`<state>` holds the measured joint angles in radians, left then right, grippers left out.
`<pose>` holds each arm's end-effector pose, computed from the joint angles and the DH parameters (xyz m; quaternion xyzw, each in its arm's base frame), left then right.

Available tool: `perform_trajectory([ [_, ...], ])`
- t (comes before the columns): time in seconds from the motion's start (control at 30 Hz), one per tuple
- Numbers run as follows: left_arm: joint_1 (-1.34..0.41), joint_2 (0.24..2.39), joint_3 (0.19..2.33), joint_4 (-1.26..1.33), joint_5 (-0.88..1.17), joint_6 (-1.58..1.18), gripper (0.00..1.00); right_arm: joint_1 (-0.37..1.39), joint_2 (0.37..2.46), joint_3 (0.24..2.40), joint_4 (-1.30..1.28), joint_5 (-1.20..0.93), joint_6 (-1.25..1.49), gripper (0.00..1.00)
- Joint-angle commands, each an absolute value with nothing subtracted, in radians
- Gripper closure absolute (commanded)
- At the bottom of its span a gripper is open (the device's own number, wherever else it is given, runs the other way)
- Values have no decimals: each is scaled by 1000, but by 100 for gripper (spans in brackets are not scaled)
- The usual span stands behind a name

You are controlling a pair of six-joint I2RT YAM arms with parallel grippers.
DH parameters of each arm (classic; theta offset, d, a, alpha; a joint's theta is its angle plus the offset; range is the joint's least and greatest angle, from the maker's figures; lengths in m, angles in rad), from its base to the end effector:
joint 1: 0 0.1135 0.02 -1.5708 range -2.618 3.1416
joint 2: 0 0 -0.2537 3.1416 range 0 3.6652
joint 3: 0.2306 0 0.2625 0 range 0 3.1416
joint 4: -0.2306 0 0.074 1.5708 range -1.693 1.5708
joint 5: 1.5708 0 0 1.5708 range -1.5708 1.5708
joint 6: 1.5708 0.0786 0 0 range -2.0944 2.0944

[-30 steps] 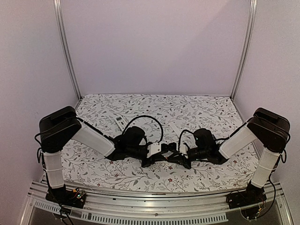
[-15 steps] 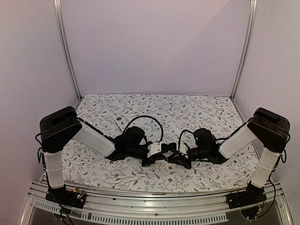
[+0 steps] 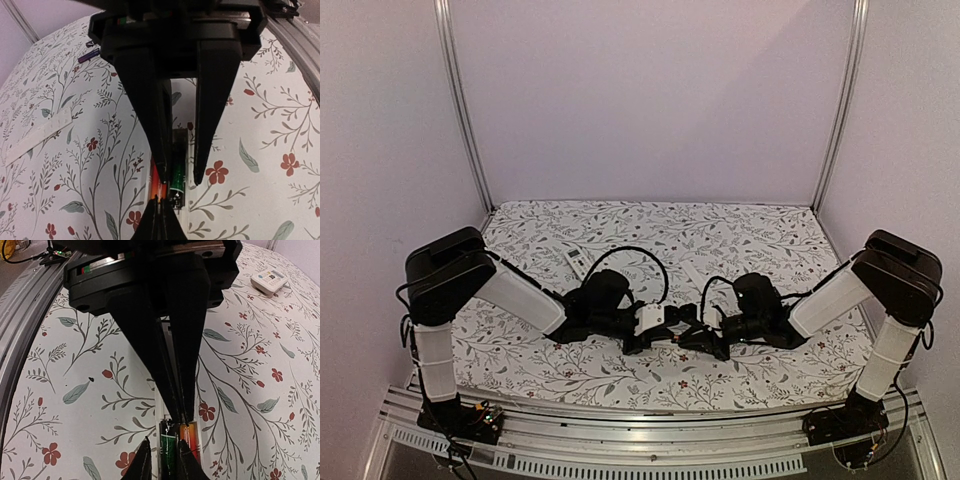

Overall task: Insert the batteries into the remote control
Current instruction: Load the battery into the battery compartment, then press the battery in the battery compartment.

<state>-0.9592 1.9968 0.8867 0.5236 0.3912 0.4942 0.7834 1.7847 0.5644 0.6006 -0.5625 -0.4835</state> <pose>0.2134 -0.3564 0.0611 0.6430 0.5851 -0.2735 0.4116 0.2059 0.2642 0.0604 -0.6080 0.6132 0.3097 0.3980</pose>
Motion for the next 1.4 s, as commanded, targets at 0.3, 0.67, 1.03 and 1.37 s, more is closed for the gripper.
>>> perform_trajectory([
  [0.3,-1031,2072,929,398,335,525,97,770,1698,578,639,-570,-383,81],
  [0.67,-1045,2050,886,463,299,504,100,752,1635,551,652,-574,-356,79],
  [1.03,-1004,2023,856,557,272,424,99,732,1536,524,641,-474,-251,73],
  [1.37,-995,1938,864,609,304,382,95,727,1417,479,545,-344,-74,67],
])
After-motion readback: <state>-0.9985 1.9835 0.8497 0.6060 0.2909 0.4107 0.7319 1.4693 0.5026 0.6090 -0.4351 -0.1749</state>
